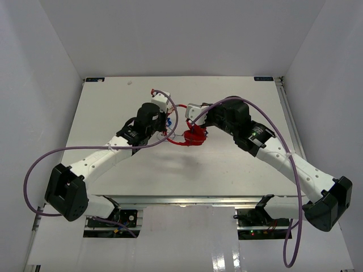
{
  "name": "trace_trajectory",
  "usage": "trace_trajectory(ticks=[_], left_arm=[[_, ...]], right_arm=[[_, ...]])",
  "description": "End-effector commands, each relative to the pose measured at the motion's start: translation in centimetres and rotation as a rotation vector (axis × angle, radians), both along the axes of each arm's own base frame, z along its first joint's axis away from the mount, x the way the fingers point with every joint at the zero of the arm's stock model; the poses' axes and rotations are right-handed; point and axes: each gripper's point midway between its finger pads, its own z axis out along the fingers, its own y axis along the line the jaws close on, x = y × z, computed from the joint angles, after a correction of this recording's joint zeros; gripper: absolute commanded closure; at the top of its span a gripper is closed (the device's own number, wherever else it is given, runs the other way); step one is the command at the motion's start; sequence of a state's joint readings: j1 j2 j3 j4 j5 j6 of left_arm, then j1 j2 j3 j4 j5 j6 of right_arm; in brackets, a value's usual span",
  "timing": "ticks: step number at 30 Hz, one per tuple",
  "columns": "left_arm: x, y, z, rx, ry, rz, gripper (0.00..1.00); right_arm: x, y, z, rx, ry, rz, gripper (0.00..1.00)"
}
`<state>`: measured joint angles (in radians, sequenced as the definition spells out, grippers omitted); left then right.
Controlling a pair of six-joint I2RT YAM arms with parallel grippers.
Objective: Wrap the headphones
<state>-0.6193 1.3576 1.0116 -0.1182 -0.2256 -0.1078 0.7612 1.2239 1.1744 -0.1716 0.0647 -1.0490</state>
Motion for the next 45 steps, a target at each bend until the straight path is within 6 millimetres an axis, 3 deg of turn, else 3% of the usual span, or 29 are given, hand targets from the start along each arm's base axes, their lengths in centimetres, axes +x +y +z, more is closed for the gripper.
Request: trace_trajectory(ticks=[1,9,20,29,34,41,45], left_arm=[[-1.9,-3.4,3.1,-0.124,-0.031,-0.204,1.00],[-5.1,-4.6,2.7,-0.173,0.005,-0.350,1.00],[-8.9,-5.7,4.7,-0.306,0.035,-0.480,1.00],[-9.9,-5.4,5.3,-0.335,0.036,-0.490,1.00],[-10.2,-5.5,6.1,-0.358,0.028,-0.496,1.00],[-10.7,-5.8,8.4,-0.416,0.012,-0.514,1.00],[-10.3,-5.9,10.5,-0.475,0.018,-0.478,1.00]], right_arm=[[0.6,0.5,2.2,0.046,-0.071,-0.001,0.92],[1.7,-0.4,-0.6,0.041,-0.014,-0.021,0.92],[4.7,-2.5,-4.0,0.186,0.209,-0.063,0.92],[6.7,-5.9,-4.4,0.362,0.353,-0.120,0.92],[7.2,-7.0,-5.8,0.398,0.415,-0.152,0.92],[6.2,-6.0,-8.4,0.437,0.539,-0.094,0.92],[4.1,-4.7,-9.3,0.485,0.646,0.034,0.92]])
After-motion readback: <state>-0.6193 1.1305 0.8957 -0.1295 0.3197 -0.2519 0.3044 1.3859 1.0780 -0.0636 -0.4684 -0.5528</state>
